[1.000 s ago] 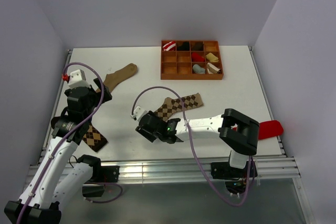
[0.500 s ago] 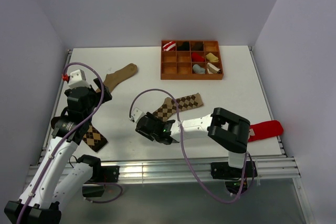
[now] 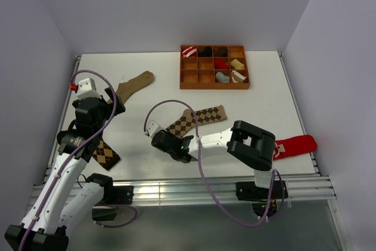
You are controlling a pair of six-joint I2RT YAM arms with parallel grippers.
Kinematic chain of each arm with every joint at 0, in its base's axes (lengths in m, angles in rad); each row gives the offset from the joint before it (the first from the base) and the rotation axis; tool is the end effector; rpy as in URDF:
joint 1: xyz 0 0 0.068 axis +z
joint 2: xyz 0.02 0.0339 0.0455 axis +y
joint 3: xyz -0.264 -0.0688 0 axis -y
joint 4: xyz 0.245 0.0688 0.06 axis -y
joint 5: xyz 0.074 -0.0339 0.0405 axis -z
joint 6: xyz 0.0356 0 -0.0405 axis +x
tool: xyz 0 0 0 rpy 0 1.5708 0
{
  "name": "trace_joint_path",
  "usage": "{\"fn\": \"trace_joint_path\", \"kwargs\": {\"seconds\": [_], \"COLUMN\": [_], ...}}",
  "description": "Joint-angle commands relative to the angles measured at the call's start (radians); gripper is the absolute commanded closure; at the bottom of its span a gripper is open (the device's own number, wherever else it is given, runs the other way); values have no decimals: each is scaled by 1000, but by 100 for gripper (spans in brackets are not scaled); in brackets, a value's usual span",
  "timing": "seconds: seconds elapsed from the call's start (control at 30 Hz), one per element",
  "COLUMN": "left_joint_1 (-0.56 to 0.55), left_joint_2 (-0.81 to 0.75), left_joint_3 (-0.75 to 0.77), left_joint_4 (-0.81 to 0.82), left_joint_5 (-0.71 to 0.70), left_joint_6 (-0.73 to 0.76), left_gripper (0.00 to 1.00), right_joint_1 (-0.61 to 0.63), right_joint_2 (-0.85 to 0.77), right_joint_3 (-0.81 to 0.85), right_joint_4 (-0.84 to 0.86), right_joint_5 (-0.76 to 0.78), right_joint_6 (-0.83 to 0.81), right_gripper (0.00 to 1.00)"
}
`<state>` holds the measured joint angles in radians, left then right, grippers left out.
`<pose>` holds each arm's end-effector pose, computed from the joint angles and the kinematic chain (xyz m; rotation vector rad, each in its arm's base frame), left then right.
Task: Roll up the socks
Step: Roll the sock at the center of the board.
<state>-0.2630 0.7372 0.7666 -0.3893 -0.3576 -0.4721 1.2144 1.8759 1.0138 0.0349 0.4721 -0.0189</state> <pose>0.1656 -0.0317 0.3203 -0.4335 1.8600 -0.1517 0.1463 0.3466 0.1405 -1.1421 1.9804 0.0469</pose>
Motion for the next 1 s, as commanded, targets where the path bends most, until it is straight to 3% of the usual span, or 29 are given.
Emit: {"fn": "trace_joint_path", "kwargs": {"seconds": [0.0,0.2,0.47,0.67,0.97], "left_joint_1": [4,5,4,2,-73], "left_joint_2": [5,16,36,-7,-21], "left_joint_3": [-3,-6,-4,-125,-322], "left_joint_4": [0,3,10,81,234], "left_joint_5": [5,34,169,285,324], "left_joint_6": [6,-2,-112,-267,-424], "left_gripper": [1,1,2,7,12], "right_joint_1": [4,-10,-78,-147,-263], "right_joint_2": [29,-23,-116,-158,-138], "right_joint_3": [-9,-14,-21,-67,-168], "right_joint_4": [8,34,82,172,371], "right_joint_5": [23,-62,-283,-452,-734], "right_joint_6": [13,68,155,264,453], "right_gripper": [74,99,100,100,100]}}
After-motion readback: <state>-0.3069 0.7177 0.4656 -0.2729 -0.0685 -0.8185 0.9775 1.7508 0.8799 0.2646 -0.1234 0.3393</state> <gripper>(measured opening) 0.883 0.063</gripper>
